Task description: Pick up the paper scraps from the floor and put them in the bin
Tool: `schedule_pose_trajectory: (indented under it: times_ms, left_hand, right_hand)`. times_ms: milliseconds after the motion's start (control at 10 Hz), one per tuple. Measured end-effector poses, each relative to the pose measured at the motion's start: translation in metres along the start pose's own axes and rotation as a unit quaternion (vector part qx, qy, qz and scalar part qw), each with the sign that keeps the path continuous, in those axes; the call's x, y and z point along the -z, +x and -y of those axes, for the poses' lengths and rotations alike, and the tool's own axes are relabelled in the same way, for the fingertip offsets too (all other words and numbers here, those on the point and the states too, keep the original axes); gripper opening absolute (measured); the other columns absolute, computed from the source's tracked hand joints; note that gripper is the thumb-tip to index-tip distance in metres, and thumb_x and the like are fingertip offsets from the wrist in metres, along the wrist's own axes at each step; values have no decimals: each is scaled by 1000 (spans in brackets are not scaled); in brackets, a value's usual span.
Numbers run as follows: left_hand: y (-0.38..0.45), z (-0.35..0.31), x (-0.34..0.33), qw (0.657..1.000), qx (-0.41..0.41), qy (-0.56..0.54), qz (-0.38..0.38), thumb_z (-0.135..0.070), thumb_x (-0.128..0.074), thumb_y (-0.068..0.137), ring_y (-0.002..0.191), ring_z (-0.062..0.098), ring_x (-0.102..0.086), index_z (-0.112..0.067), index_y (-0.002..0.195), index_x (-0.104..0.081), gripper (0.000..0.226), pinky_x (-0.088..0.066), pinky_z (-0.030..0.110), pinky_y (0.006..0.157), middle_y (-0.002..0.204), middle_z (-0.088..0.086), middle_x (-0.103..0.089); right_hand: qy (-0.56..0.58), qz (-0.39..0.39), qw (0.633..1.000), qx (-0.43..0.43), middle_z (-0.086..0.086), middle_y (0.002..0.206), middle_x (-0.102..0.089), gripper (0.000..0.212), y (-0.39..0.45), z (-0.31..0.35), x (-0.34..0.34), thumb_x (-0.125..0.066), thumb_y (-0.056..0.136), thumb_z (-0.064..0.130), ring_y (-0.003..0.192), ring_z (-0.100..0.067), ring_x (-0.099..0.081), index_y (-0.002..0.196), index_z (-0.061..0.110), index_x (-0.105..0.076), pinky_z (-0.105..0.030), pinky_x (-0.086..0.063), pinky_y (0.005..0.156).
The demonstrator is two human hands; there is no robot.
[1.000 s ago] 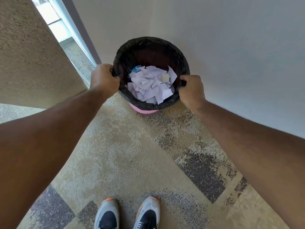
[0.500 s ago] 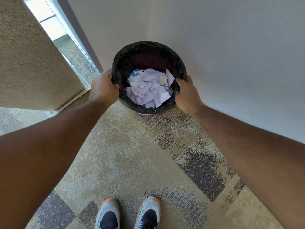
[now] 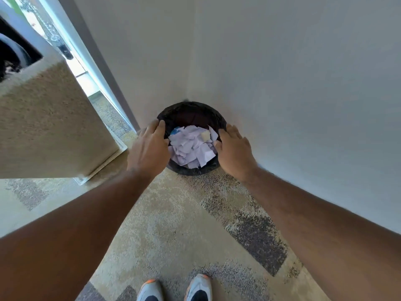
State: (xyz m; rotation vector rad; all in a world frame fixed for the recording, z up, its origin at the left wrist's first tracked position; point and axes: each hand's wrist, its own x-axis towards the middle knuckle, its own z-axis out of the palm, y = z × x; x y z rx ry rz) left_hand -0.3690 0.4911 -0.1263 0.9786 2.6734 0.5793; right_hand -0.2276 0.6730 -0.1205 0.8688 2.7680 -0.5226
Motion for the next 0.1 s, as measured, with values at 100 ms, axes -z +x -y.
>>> schedule_pose_trajectory:
  times_ms: [100]
  left_hand:
    - [-11,-31,41,1000,-30,2,-6,-4,-43,96,138,35,-45,-13,155,-26,63,-44,50,109,161,9,-29]
  right_hand:
    - [-20,-55,998,29,-8,167,-9,51,-20,23,40,-26,108,27,154,-22,0,156,12,-17,-51,-9,123]
